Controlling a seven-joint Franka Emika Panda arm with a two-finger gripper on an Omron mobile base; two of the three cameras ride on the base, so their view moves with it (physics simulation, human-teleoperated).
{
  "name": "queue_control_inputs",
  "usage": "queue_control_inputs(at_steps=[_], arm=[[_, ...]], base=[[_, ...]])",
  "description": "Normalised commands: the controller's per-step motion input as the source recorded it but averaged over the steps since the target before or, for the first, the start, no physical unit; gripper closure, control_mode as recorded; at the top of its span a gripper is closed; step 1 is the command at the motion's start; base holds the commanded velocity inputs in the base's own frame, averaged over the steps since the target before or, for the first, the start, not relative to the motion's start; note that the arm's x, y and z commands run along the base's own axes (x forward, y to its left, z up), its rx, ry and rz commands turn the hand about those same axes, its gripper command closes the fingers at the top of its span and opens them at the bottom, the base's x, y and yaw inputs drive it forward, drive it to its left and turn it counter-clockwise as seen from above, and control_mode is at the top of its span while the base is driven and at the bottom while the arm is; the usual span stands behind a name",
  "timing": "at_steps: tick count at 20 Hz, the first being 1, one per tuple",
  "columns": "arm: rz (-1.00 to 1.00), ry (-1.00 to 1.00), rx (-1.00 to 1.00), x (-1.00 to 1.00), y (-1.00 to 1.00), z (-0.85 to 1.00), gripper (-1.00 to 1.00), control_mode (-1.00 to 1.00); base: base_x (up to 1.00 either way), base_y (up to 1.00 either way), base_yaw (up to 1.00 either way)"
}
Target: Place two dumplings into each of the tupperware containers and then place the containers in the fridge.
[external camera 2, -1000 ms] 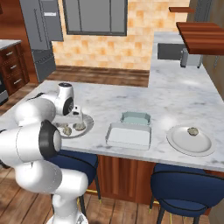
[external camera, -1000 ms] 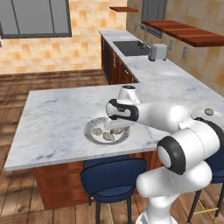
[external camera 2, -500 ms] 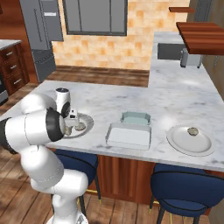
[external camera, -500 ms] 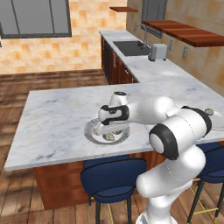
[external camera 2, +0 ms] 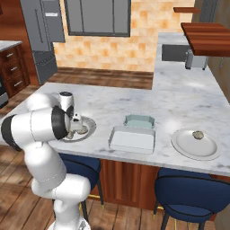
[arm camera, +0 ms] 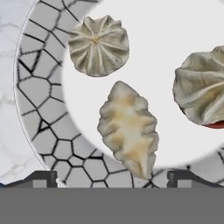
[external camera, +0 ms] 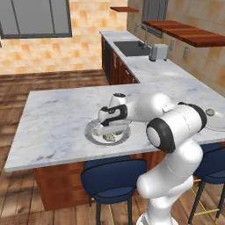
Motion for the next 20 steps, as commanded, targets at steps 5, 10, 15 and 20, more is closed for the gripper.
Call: queue_control_inputs(at_steps=[5, 10, 15, 20], arm=[[0.00, 0.00, 0.00, 0.26, 0.00, -0.25, -1.00, -1.00], [0.00, 0.00, 0.00, 0.26, 0.00, -0.32, -1.00, -1.00], [0.00, 0.03, 0.00, 0.03, 0.00, -0.20, -1.00, -1.00], [0.00, 0.01, 0.00, 0.00, 0.00, -0.10, 1.00, -1.00]], base=[[0.00, 0.00, 0.00], [0.00, 0.00, 0.00], [0.00, 0.00, 0.00], [0.00, 0.00, 0.00]])
